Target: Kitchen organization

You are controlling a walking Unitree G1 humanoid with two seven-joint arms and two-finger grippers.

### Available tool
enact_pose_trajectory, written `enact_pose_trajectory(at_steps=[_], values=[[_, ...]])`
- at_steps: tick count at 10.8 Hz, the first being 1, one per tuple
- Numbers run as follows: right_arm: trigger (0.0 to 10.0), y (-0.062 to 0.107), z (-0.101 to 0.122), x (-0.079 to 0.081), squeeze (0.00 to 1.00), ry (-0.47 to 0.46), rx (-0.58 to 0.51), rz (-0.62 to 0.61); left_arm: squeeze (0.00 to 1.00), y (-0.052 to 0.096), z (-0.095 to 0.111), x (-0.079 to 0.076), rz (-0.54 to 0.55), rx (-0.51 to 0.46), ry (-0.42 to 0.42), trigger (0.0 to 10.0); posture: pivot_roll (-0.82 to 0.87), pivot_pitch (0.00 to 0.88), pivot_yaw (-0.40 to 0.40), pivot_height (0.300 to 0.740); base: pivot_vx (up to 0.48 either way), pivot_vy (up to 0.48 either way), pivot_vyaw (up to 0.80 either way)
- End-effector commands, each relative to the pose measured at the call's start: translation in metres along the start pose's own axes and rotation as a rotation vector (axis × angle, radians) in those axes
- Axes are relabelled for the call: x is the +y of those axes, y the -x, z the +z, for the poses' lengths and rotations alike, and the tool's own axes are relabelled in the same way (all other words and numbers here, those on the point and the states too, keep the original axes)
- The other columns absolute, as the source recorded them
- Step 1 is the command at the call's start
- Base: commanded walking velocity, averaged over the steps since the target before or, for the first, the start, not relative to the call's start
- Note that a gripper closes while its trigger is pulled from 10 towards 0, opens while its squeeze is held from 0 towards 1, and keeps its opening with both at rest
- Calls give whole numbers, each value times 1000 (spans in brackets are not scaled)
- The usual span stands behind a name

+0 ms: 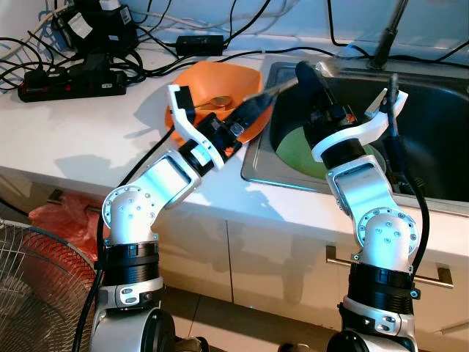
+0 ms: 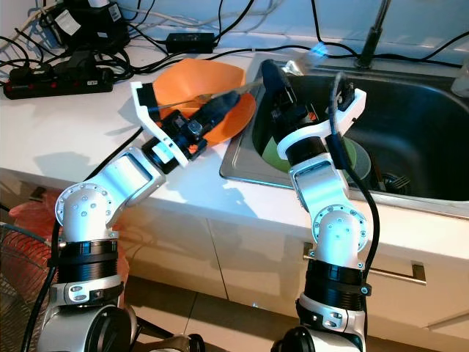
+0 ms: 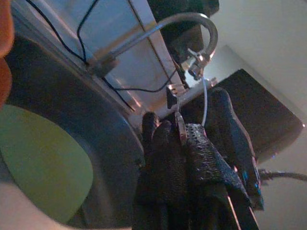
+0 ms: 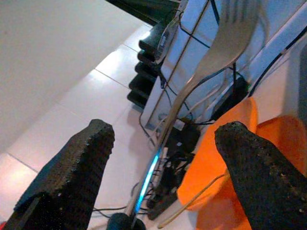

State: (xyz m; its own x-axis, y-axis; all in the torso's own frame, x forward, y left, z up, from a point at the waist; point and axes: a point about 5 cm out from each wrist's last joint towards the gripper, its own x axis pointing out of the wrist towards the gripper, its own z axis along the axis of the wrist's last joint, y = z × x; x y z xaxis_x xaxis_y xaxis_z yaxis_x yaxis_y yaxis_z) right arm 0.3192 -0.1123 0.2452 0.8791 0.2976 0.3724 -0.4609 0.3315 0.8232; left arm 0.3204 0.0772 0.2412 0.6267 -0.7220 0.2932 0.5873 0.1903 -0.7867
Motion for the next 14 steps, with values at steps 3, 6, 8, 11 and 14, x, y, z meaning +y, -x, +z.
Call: enact_pose_trajectory(at_steps=[3, 6, 8, 11, 14], values=[[10000, -10, -14, 2, 0, -78, 17, 24, 0, -1, -7, -14, -97, 63, 1, 157, -32, 103, 76, 740, 0, 0, 0], [10000, -20, -4, 4, 0, -45, -15, 53, 0, 3, -8, -18, -119, 75, -1, 0, -20, 103, 66, 740, 0, 0, 0], [10000, -22, 4, 3, 0, -17, -43, 55, 0, 9, -7, -18, -116, 76, -5, 0, -17, 104, 64, 740, 0, 0, 0], [0, -23, 15, -1, 0, -9, -94, 42, 0, 15, -5, -15, -102, 78, -11, 0, -18, 105, 65, 740, 0, 0, 0], [0, -23, 14, -1, 0, -3, -99, 40, 0, 15, -4, -16, -100, 75, -15, 0, -19, 109, 68, 740, 0, 0, 0]])
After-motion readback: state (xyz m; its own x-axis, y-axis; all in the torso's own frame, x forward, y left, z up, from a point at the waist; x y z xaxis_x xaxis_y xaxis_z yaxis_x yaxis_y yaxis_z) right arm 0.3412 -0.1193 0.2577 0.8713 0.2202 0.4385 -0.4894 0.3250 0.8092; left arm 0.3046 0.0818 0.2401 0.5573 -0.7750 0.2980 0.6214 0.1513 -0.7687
